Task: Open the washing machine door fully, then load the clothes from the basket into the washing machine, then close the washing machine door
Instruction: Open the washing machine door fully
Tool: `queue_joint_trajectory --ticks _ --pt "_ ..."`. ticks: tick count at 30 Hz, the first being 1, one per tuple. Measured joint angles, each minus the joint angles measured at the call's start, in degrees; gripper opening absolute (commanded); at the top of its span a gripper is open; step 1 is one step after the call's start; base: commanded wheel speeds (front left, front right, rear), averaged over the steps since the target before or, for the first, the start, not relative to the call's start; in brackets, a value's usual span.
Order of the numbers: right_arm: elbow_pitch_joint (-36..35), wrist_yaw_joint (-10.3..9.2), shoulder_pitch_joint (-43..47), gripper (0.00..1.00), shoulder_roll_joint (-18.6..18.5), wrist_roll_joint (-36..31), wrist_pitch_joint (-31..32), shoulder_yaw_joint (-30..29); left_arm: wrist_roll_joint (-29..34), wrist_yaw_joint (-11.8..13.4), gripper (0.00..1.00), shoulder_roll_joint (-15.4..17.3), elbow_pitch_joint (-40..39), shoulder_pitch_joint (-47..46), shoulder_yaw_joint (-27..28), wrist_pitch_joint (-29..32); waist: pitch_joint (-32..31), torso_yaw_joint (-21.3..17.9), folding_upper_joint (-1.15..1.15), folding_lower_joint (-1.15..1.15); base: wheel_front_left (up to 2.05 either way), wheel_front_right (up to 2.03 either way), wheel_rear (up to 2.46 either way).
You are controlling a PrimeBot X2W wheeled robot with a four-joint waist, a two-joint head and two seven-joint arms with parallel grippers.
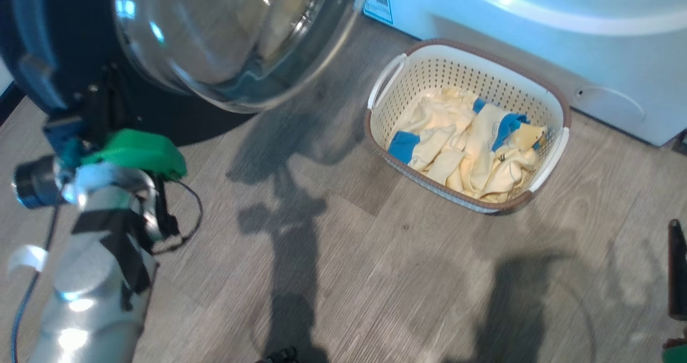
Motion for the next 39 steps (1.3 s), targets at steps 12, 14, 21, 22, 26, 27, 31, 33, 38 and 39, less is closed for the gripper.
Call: queue_joint_trajectory --ticks 12,14,21,22,26,27,31,33,38,39 --pt "-2.38 0.00 -1.13 1.00 -1.98 0.03 1.46 -1.05 3.81 -6.34 0.00 1.98 6.48 -6.52 7.80 -0.02 4.27 -0.44 0.00 0.01 0.00 0.00 0.00" --pt "-2.46 0.00 -1.14 1.00 -1.99 0.20 1.72 -1.09 4.14 -7.03 0.00 2.19 6.89 -7.56 9.32 -0.02 4.57 -0.55 0.00 0.00 0.00 0.00 0.00" --pt "-2.58 0.00 -1.14 1.00 -2.05 0.19 1.77 -1.10 6.32 -8.36 0.00 1.76 7.43 -8.60 12.58 -0.03 4.54 -0.72 0.00 0.00 0.00 0.00 0.00" --pt "-2.58 0.00 -1.13 1.00 -2.05 0.19 1.77 -1.10 6.44 -8.73 0.00 1.65 7.49 -8.60 12.78 -0.03 4.42 -0.72 0.00 0.00 0.00 0.00 0.00" --pt "-2.49 0.00 -1.14 1.00 -2.04 0.19 1.77 -0.89 6.94 -9.87 0.00 1.07 7.93 -8.60 14.19 -0.02 3.71 -0.73 0.00 0.00 0.00 0.00 0.00" --pt "-2.41 0.00 -1.14 1.00 -2.01 0.19 1.77 -0.69 7.19 -10.36 0.00 1.02 8.02 -8.60 14.44 -0.02 3.49 -0.77 0.00 -0.01 0.00 0.00 0.00" --pt "-1.54 0.00 -1.18 1.00 -1.86 0.19 1.68 -0.01 7.81 -11.56 0.00 0.65 8.02 -8.47 15.47 -0.03 2.70 -1.00 0.00 0.00 0.00 0.00 0.00" --pt "-0.55 0.00 -1.25 1.00 -1.66 0.19 1.35 0.30 8.50 -11.90 0.00 0.40 7.71 -7.93 16.12 -0.03 2.00 -1.28 0.00 0.00 0.00 0.00 0.00" --pt "1.75 0.00 -2.44 1.00 0.19 0.19 -0.31 1.40 9.24 -13.19 0.00 -1.19 3.79 -3.49 18.04 -0.05 -0.37 -2.48 0.00 -0.01 0.00 0.00 0.00" --pt "2.37 0.00 -2.53 1.00 0.38 0.19 -0.68 1.75 9.39 -13.41 0.00 -1.45 2.83 -2.13 18.18 -0.05 -0.94 -2.81 0.00 -0.01 0.00 0.00 0.00"
